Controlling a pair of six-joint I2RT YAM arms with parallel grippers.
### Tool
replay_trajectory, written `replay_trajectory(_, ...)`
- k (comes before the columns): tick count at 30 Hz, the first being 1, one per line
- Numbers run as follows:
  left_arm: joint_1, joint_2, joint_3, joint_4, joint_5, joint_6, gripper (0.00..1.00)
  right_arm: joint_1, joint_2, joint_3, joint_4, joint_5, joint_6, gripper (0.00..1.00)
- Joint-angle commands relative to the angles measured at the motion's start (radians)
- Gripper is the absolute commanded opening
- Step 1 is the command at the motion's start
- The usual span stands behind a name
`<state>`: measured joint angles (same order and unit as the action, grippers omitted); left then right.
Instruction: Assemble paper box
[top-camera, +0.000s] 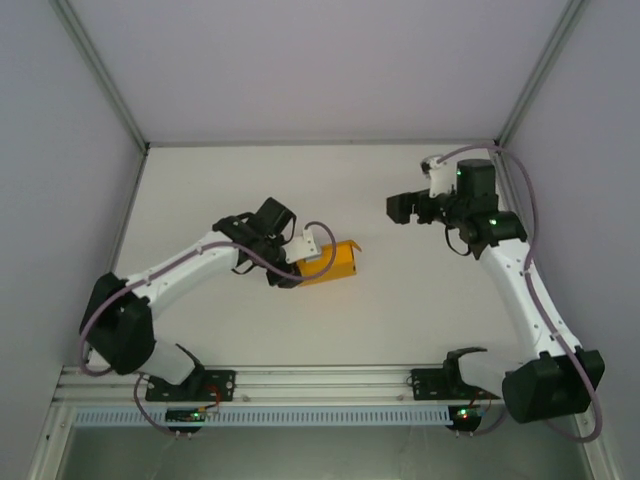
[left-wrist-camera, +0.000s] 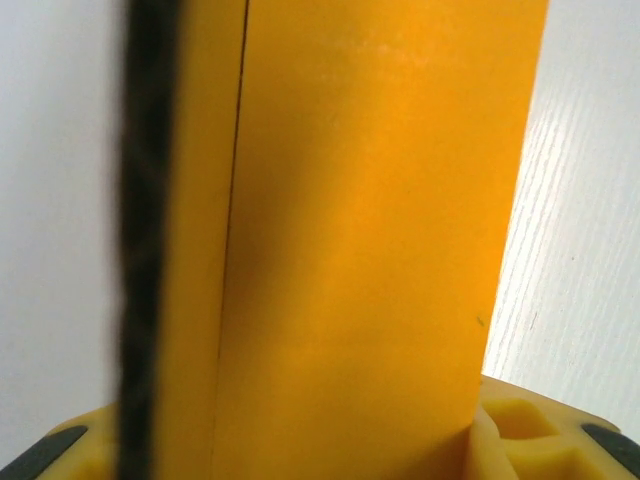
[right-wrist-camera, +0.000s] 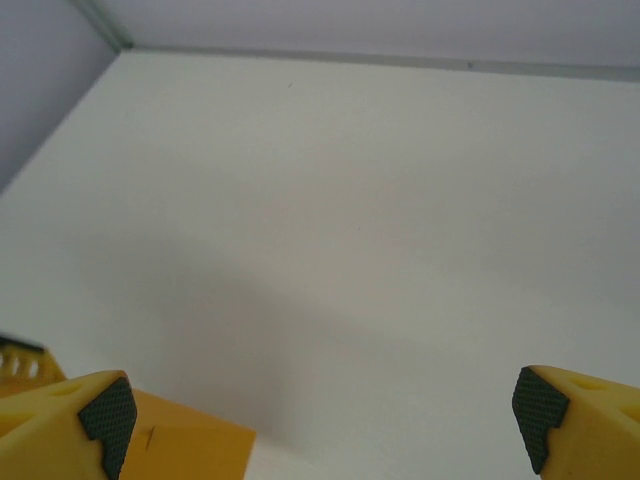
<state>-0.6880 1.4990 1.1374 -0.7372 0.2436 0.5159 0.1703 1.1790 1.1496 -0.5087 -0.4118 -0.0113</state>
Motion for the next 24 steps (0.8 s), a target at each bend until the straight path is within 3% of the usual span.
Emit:
replay_trajectory(1, 0.025, 0.057, 0.096, -0.105, 0.041, -0.013, 0.39, 0.055, 0.035, 0.024, -0.075, -0.011, -0.184, 0.99)
replay_trajectory(4, 0.030, 0.133, 0.147, -0.119, 0.024, -0.014, 0.40, 0.117, 0.083, 0.028, -0.128, 0.030, -0.225, 0.99)
replay_trajectory(9, 0.032, 0.244, 0.229, -0.167, 0.013, -0.002, 0.37, 0.217, 0.186, 0.034, -0.150, 0.110, -0.249, 0.88)
replay_trajectory(16, 0.033, 0.306, 0.261, -0.186, 0.024, 0.016, 0.38, 0.262, 0.339, 0.131, -0.208, 0.140, -0.265, 0.72)
replay_trajectory(24, 0.036, 0.314, 0.266, -0.177, 0.020, 0.025, 0.38, 0.280, 0.429, 0.166, -0.227, 0.104, -0.285, 0.40)
